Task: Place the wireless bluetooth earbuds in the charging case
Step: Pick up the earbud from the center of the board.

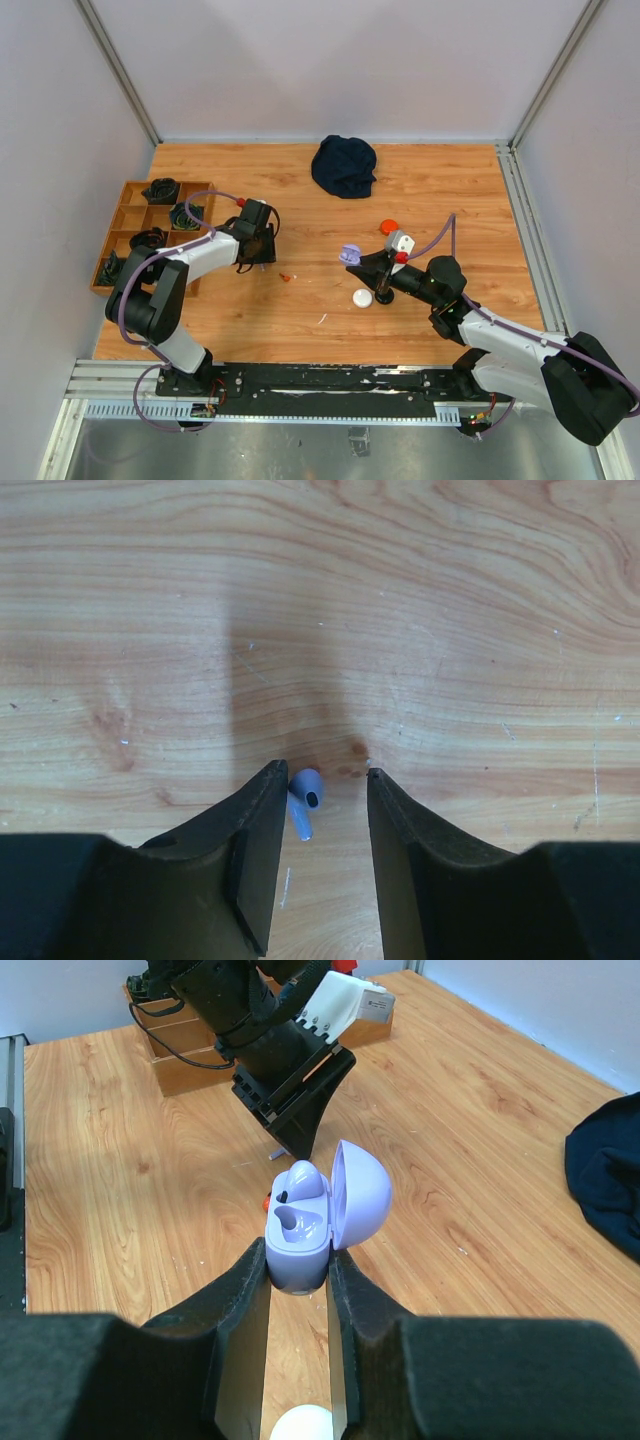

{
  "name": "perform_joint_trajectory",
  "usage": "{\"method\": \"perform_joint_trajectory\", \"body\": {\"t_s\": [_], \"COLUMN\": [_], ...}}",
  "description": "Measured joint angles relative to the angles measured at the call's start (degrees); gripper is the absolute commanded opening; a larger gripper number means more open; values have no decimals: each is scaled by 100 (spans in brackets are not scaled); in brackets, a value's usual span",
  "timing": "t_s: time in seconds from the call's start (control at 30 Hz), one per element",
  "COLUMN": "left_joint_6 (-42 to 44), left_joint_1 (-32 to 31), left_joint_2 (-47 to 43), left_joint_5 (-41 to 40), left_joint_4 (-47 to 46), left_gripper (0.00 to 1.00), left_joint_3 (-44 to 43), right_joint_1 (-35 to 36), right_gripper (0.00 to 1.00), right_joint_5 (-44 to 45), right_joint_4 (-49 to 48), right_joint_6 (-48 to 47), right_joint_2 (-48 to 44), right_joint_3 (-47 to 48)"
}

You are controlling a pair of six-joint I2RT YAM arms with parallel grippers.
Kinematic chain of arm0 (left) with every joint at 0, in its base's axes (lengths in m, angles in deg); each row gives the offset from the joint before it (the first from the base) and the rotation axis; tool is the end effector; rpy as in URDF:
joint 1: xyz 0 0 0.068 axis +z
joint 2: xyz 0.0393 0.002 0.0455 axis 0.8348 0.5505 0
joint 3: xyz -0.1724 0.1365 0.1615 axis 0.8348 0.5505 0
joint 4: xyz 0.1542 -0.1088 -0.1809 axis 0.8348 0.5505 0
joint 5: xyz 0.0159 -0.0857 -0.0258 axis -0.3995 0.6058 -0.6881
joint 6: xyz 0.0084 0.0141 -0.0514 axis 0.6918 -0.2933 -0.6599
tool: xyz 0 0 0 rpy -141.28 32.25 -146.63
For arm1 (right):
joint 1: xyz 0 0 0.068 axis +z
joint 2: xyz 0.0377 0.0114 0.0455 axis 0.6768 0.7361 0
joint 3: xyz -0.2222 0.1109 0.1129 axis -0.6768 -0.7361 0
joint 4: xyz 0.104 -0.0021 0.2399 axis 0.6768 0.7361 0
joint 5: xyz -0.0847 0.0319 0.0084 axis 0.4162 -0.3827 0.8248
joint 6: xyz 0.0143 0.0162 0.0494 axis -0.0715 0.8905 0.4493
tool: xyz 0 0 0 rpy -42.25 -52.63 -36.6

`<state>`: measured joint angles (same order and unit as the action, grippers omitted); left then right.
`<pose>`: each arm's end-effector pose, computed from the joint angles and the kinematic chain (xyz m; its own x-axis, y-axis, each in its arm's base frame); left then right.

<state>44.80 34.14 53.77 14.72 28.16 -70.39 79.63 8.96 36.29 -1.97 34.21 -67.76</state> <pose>0.2838 -0.1107 0.1618 -0.8358 -0.0820 -0.5429 -0.0464 0.9958 -0.0790 0.1566 0.1396 0.2284 0.0601 0.0955 -0.9936 -0.9103 0.4137 -0.0153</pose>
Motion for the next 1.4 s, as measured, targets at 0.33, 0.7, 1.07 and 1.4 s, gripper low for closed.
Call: {"method": "perform_joint_trajectory", "body": {"t_s": [0.33,0.7,1.07,1.4], "left_joint_6": [15,-48,-76,-85], "left_joint_1": [0,-55,-94,-153], "left_joint_2": [0,203,367,378], "left_joint_5": [-164,-490,-448,-448], "left_joint_4": [219,601,671,800], "left_gripper": [42,36,33,35], "left_joint_3": [-160,-404,-485,-522], "right_joint_1": [0,0,0,0], "right_gripper": [6,6,6,6], "right_joint_5": [0,2,0,0], "right_joint_4": [9,22,39,39], "right_joint_6": [-2,-7,-11,-9], "right_joint_2": [0,0,0,0], "right_joint_3": [0,0,0,0]}}
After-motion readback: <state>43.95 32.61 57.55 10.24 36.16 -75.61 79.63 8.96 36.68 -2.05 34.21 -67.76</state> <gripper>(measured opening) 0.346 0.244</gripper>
